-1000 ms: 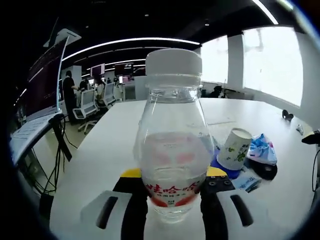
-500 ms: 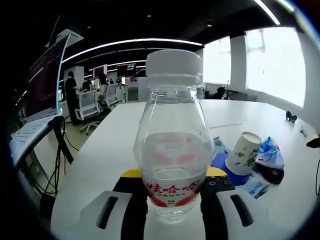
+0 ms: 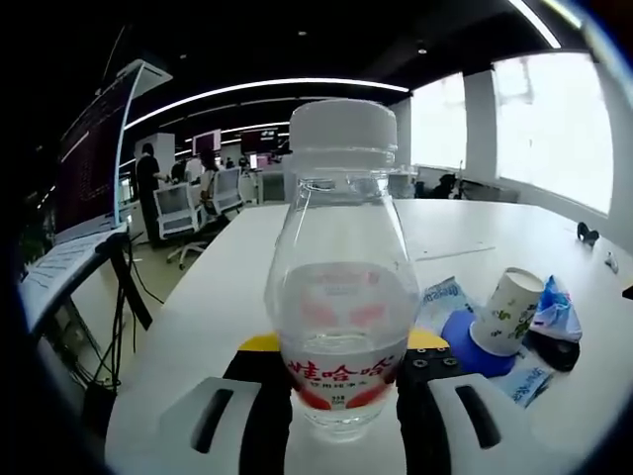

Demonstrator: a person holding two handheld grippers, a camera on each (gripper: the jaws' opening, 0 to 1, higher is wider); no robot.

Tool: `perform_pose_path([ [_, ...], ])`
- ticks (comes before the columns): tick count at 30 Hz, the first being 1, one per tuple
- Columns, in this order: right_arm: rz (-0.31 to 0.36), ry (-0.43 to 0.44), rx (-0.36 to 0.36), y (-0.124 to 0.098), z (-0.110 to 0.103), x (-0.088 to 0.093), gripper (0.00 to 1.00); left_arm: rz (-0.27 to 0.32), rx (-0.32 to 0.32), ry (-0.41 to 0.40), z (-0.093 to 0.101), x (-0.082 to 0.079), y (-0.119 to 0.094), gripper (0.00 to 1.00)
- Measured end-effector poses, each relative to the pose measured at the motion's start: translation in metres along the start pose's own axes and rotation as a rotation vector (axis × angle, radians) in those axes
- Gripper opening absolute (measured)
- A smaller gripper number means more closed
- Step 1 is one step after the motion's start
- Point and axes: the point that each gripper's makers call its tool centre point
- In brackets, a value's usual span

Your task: Arrange the tabletop items into an orderly group along one side of the table until the central work area is clear of visible clutter.

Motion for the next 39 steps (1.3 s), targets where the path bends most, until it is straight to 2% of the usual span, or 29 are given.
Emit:
perform_pose_path([
  [9,-0.012,-0.012,0.007,-0.005,0.005,0.003,1.00,0.006,-0.020,0.004,-0.007,0.000,0.008,0.39],
  [16,-0.043,-0.024,-0.002,-0.009,0.003,0.012,1.00,0.002,-0.036,-0.002,-0.017,0.009,0.017,0.40],
  [28,-0.061,-0.024,0.006,-0.007,0.011,0.017,0.99,-0.015,-0.048,0.013,-0.029,0.020,0.036,0.40],
  [34,-0.060,-0.022,0.010,-0.006,0.014,0.016,0.99,-0.005,-0.052,0.001,-0.034,0.018,0.045,0.40],
  [39,-0.068,-0.024,0.005,-0.004,0.013,0.018,0.99,-0.005,-0.049,0.030,-0.035,0.013,0.048,0.40],
])
Point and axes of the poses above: the point that each gripper's makers call its tool centre point, and the gripper's own axes: y roughly forward along the fingers, z roughly to its right, x roughly out of its underside, and after that the axes turned 15 degrees about z, right-handed
